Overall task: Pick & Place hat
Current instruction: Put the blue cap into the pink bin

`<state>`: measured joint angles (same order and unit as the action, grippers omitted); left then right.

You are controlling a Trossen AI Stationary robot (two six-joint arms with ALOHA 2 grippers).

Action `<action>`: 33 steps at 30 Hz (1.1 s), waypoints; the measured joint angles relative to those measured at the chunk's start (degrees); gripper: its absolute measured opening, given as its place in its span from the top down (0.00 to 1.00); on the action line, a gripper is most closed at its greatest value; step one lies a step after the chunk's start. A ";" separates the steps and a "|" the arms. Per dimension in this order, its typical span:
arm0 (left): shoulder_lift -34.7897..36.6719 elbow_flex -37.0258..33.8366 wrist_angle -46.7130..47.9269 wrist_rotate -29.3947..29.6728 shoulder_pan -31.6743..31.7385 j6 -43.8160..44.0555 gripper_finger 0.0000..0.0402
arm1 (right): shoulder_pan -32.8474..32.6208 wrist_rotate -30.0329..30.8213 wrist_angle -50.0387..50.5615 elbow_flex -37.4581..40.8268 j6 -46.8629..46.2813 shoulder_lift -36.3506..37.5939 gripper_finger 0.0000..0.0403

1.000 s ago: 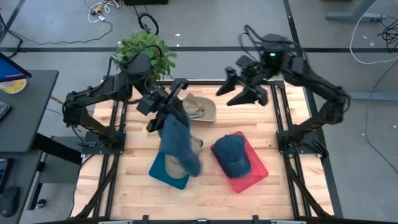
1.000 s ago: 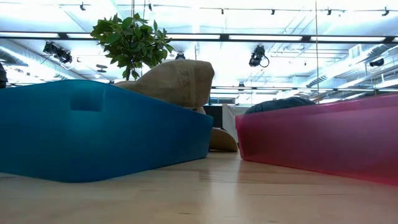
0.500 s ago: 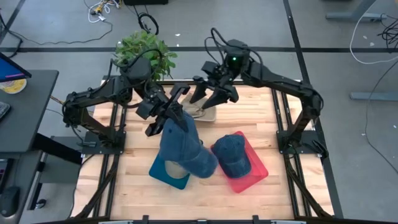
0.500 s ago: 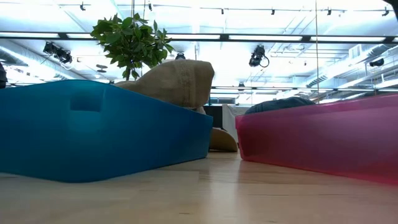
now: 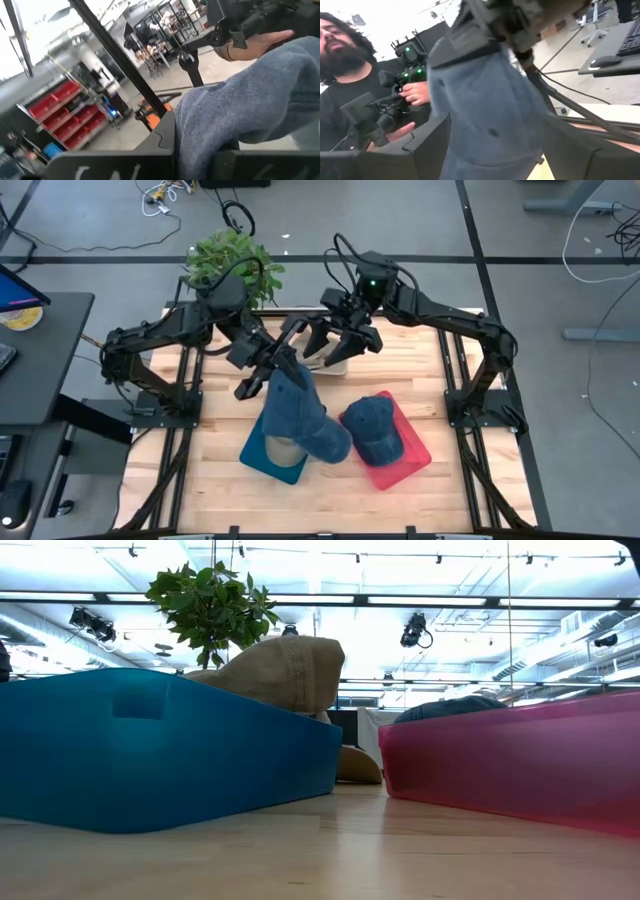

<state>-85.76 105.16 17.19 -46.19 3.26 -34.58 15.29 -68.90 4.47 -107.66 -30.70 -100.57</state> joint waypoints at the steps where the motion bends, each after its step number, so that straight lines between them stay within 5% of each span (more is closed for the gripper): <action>1: 0.00 0.00 0.66 0.26 0.01 0.95 0.99 | -0.02 -0.52 0.06 0.00 0.17 0.00 0.28; 8: 0.50 0.00 1.27 2.91 0.07 12.12 0.99 | 1.38 -1.17 6.04 0.00 5.41 0.03 0.28; 17: 2.02 -0.03 4.77 21.58 0.49 17.45 0.99 | 3.45 -5.19 31.76 0.02 21.55 3.89 0.32; 22: 3.11 0.02 4.77 26.58 1.15 13.74 0.99 | 3.78 5.32 46.73 0.02 32.18 8.45 0.38; 33: 3.89 -0.04 -4.55 27.20 2.24 4.92 0.98 | 3.13 22.46 50.49 0.02 35.48 17.10 0.45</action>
<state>-81.86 105.12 12.63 -18.99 5.50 -29.66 18.41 -46.43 54.96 -107.63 4.78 -83.47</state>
